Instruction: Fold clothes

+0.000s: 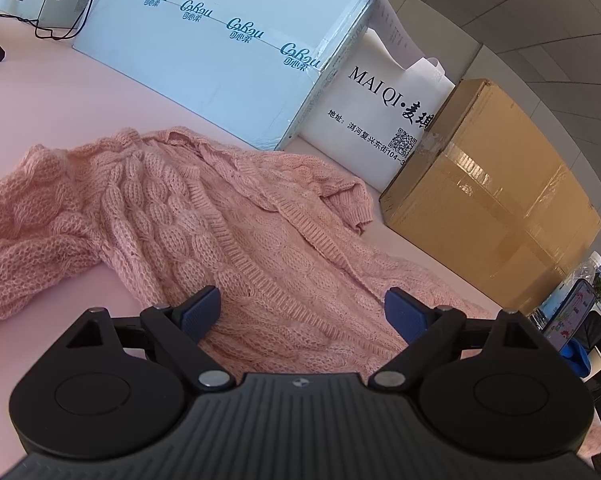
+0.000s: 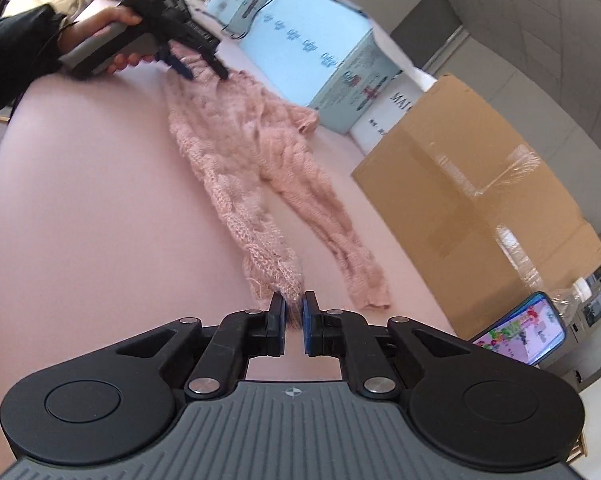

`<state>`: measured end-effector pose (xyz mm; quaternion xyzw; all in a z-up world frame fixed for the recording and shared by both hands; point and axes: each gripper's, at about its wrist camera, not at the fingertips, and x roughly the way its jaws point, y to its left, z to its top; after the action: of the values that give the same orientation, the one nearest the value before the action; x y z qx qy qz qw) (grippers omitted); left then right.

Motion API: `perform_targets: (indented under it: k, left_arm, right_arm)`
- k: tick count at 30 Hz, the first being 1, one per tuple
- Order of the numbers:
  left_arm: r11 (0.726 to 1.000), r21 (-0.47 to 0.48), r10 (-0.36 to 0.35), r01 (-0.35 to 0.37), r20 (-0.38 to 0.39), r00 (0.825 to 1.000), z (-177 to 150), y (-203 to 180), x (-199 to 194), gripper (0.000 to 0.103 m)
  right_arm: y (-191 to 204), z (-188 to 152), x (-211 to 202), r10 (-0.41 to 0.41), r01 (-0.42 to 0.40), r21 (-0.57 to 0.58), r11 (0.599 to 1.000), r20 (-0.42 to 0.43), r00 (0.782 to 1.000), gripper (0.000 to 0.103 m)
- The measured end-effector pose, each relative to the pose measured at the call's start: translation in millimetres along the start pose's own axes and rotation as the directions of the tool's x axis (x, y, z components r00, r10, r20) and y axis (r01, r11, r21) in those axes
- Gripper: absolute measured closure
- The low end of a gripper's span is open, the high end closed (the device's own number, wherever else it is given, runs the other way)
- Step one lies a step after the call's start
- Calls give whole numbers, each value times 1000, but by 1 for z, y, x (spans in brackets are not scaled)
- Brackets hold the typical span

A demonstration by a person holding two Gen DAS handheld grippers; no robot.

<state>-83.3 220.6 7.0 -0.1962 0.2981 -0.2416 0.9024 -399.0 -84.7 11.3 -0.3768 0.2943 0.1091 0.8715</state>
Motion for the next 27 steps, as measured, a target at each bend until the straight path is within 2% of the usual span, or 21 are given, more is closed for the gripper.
perform_targets:
  k: [4,5,7,8,9,11,13,15,17,20,21,22,23,25,26,27]
  left_arm:
    - [1000,0,1,-1,2,1000,0,0,0,15]
    - [1000,-1,0,0,4,1000,0,0,-1,15]
    - [1000,-10,-5,5,13,1000,1,1,-3,15]
    - [1000,-15,-8,9,19,1000,1,2,-4,15]
    - [1000,-21,-14,15,30,999,2,2,-6,15]
    - [999,-36,-32,35,69,997,4,2,-11,14]
    - [997,-42,-59,63,94,994,6,-2,-15,11]
    - [995,-38,-90,94,82,993,9,-12,-14,7]
    - [992,-33,-120,122,56,991,12,-25,-10,6]
    - [986,-87,-145,144,-4,989,17,-47,4,5]
    - [981,-137,-145,138,-37,989,17,-54,13,4]
    - [973,-181,-156,142,-67,986,17,-60,23,4]
    - [966,-206,-178,158,-84,980,16,-67,33,4]
    - [952,-245,-219,186,-115,969,14,-81,54,4]
    - [952,-236,-227,194,-123,966,12,-89,64,4]
    - [956,-215,-231,200,-127,965,8,-95,72,4]
  right_arm:
    - [17,-7,3,12,-14,-75,997,-28,1000,94]
    - [19,-8,2,10,-12,-85,996,-28,1000,90]
    - [-1,-7,-8,42,-42,9,999,11,999,65]
    - [-12,-7,-13,59,-61,61,996,33,998,46]
    - [-23,-6,-18,74,-80,112,990,56,996,42]
    - [-45,-2,-30,72,-108,235,966,156,985,40]
    - [-68,1,-37,35,-117,333,936,244,969,34]
    - [-85,5,-38,-14,-116,414,903,300,954,28]
    - [-110,10,-15,-74,-99,547,831,285,956,28]
    - [-139,15,42,-92,-29,721,692,128,987,32]
    - [-151,16,71,-73,23,791,612,28,997,38]
    - [-160,15,92,-39,50,838,543,-34,999,41]
    - [-166,12,103,-11,52,864,500,-54,998,46]
    - [-175,4,124,28,33,909,415,-48,998,49]
    - [-179,-4,135,40,21,933,359,-38,998,51]
    - [-180,-11,147,76,20,946,324,-47,996,56]
